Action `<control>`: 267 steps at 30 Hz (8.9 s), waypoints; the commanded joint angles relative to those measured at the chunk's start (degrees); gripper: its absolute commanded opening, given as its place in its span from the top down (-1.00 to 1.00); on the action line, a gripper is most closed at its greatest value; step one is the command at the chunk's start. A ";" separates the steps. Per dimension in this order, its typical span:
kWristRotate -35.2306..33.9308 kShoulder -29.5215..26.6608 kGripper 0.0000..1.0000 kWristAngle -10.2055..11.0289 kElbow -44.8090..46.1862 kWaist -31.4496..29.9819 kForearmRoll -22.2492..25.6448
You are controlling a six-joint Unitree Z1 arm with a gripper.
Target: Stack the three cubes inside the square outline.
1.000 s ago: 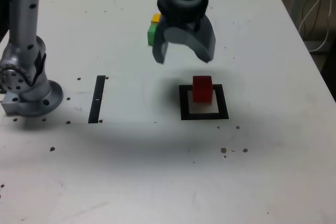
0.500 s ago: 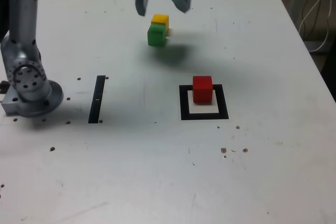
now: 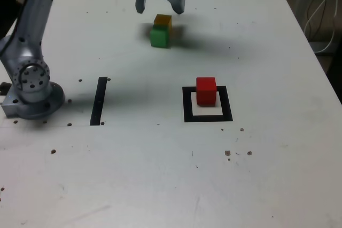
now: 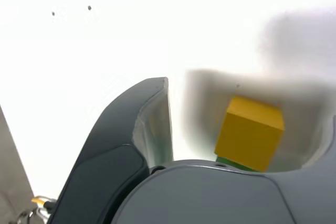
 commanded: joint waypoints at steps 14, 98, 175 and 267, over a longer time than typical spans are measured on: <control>9.04 1.26 -0.99 -11.35 3.61 5.38 -7.46; -27.58 -13.77 0.43 -16.67 -4.47 -35.13 8.83; -31.98 -3.72 -0.99 -18.51 -4.33 -38.34 6.28; 8.37 -5.21 0.66 -12.98 13.56 -4.15 -11.14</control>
